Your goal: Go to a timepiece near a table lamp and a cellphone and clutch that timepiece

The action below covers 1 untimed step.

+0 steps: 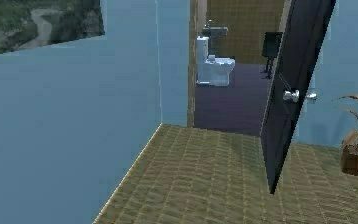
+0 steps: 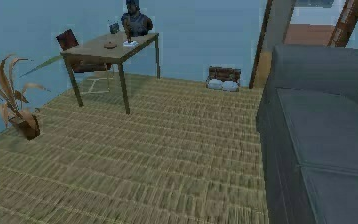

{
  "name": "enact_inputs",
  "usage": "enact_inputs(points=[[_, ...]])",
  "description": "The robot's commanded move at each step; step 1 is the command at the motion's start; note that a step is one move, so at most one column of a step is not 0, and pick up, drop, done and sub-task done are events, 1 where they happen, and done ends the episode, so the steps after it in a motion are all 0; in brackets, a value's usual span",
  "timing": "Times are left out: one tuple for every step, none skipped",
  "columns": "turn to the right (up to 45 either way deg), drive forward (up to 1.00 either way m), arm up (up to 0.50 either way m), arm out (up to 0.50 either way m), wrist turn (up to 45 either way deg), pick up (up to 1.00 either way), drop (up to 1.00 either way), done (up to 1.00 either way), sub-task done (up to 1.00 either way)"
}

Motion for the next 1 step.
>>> enact_inputs(points=[[9.0, 0.0, 0.0, 0.0, 0.0, 0.0, 0.0, 0.0, 0.0]])
